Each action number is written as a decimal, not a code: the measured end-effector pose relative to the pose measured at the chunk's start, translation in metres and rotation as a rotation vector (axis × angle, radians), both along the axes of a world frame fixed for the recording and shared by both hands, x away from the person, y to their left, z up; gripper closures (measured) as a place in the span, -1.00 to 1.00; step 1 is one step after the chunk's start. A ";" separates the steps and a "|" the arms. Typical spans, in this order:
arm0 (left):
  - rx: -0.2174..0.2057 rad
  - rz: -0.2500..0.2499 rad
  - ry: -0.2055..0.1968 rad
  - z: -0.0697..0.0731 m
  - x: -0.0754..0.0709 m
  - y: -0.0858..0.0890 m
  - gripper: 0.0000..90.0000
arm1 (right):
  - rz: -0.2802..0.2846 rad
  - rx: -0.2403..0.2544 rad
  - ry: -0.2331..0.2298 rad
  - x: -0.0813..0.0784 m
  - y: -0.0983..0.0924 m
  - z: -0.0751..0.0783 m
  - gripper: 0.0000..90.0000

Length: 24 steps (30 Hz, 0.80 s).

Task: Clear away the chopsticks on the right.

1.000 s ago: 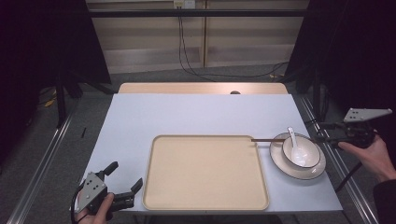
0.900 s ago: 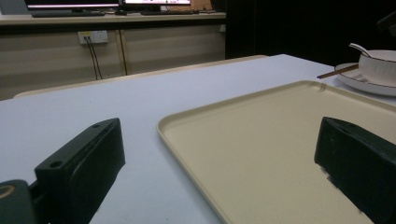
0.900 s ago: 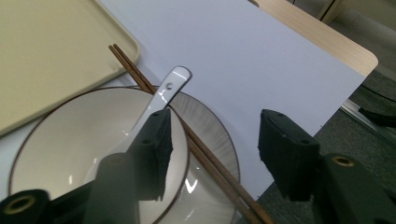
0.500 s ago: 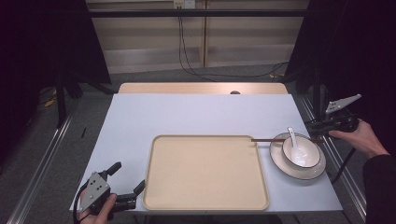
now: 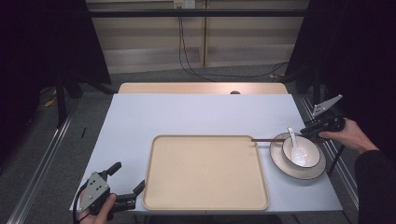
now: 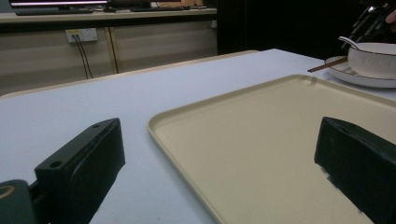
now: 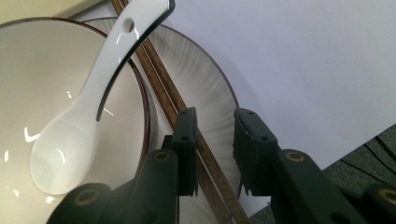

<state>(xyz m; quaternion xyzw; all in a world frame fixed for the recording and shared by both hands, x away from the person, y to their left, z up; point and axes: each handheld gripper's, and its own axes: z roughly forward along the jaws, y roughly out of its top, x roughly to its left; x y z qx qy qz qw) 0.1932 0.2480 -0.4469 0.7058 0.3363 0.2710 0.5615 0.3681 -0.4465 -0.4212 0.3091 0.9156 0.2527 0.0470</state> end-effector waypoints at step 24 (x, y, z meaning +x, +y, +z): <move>0.004 -0.015 -0.007 0.000 0.001 -0.001 -0.97 | 0.098 0.013 0.002 0.006 0.000 -0.019 0.79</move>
